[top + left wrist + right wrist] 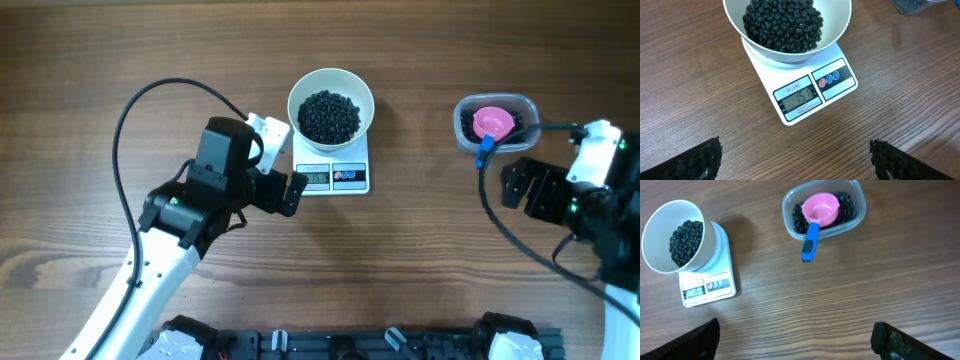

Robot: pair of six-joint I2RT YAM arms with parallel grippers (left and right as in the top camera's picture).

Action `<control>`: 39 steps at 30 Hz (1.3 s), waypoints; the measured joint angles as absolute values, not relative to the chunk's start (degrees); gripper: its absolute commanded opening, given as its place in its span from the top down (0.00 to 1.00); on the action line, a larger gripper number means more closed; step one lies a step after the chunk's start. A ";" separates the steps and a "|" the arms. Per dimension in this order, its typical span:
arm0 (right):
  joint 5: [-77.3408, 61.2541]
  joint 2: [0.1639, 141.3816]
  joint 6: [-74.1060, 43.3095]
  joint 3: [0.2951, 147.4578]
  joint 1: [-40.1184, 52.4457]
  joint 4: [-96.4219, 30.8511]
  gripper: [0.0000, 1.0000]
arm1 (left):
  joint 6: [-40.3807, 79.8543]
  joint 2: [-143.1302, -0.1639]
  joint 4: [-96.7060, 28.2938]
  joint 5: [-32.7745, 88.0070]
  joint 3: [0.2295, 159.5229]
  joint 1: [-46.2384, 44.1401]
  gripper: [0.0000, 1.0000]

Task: Scoop item into bowl and weigh 150g on scale
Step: 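Reach the right gripper to the blue scoop handle and grasp it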

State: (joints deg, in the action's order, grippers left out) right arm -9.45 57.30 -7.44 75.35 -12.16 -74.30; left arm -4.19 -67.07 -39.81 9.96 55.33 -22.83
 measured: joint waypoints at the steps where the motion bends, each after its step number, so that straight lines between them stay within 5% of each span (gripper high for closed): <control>1: -9.65 57.93 -9.39 75.35 -12.16 -74.30 0.00 | -4.19 -67.07 -39.81 9.96 55.33 -22.83 0.00; 13: -19.75 66.08 -32.75 75.35 -12.16 -74.32 0.00 | -4.19 -67.07 -39.81 9.96 55.33 -22.83 0.00; 39: -9.37 75.31 -31.42 75.35 -12.16 -75.31 0.00 | -4.19 -67.07 -39.81 9.96 55.33 -22.83 0.00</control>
